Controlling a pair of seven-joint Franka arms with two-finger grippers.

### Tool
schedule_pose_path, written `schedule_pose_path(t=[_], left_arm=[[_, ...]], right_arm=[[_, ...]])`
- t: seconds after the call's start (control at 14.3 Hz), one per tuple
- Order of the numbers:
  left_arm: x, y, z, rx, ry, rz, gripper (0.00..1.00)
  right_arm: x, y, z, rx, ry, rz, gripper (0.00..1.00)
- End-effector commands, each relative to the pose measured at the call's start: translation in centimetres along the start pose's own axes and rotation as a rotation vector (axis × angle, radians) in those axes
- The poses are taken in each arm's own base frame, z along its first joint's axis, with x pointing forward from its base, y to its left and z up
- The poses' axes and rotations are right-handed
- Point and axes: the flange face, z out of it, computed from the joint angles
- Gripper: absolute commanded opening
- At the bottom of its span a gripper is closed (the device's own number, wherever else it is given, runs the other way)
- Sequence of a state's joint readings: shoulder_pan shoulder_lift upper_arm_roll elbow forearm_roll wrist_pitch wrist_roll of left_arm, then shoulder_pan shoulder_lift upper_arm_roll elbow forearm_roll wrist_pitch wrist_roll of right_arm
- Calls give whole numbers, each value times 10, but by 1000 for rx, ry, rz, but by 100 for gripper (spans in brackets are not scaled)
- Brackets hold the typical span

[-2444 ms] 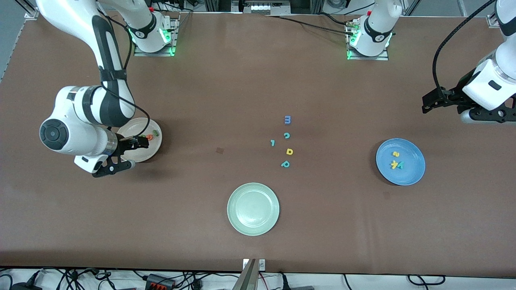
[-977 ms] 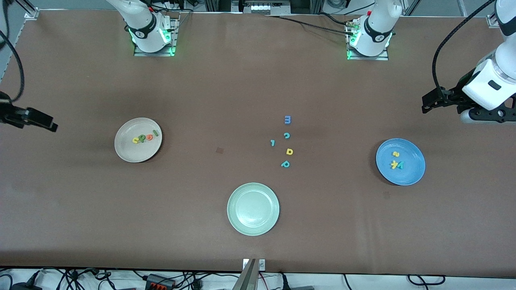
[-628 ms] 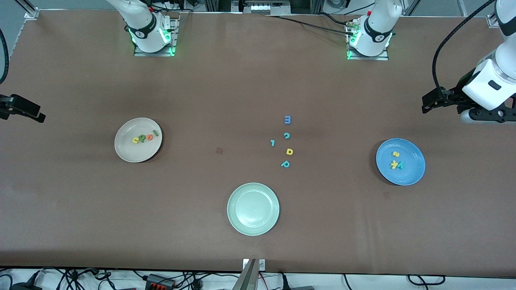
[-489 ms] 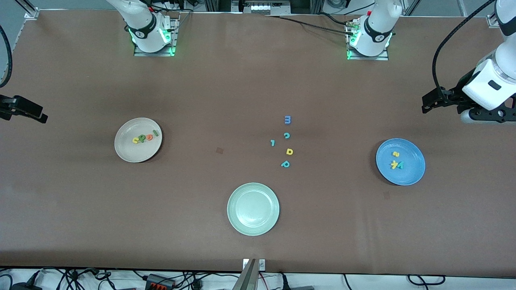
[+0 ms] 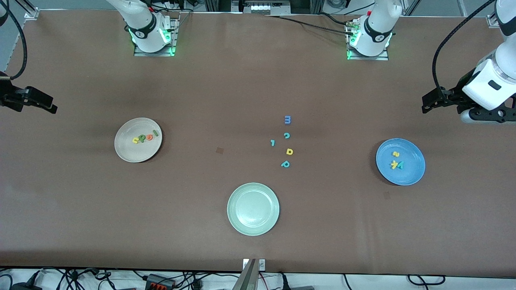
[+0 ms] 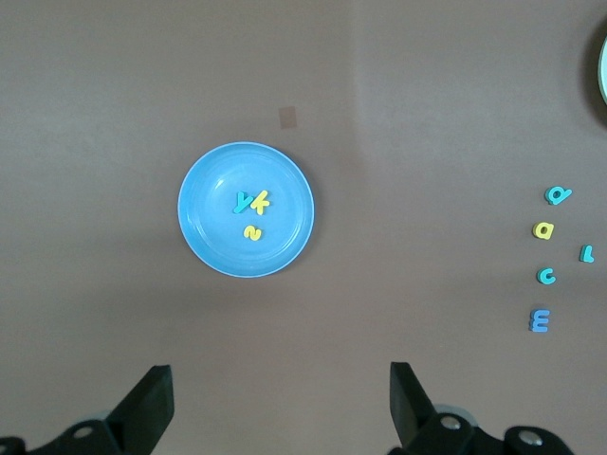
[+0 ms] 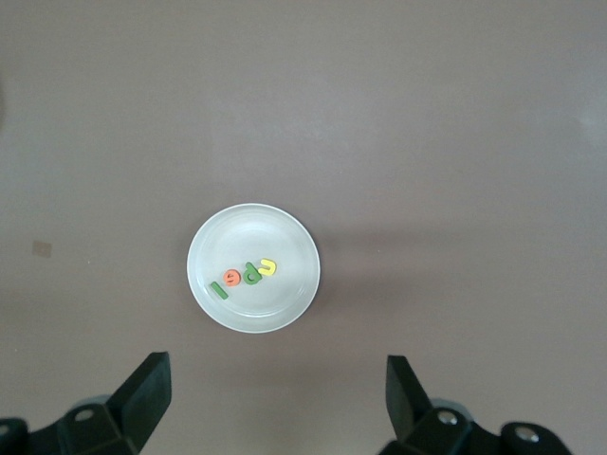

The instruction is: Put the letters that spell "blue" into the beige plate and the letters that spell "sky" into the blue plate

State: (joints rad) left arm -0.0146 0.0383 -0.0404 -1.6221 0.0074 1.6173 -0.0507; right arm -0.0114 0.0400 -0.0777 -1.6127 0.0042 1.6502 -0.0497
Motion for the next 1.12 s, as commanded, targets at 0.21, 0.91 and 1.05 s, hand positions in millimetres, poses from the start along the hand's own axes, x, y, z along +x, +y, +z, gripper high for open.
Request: schedule_pose_path(t=[0.21,0.91,1.05], left_arm=[[-1,0,-7,-15,-2,4,100],[-1,0,-7,-15,-2,4,100],[-1,1,-7,-15,-2,6,100]], right_arm=[[-10,-2,-1,-3,-1,-11,100],[-10,-2,0,-23,-2,-11,100],[-10,-3,0,-24,-2,-14,100]])
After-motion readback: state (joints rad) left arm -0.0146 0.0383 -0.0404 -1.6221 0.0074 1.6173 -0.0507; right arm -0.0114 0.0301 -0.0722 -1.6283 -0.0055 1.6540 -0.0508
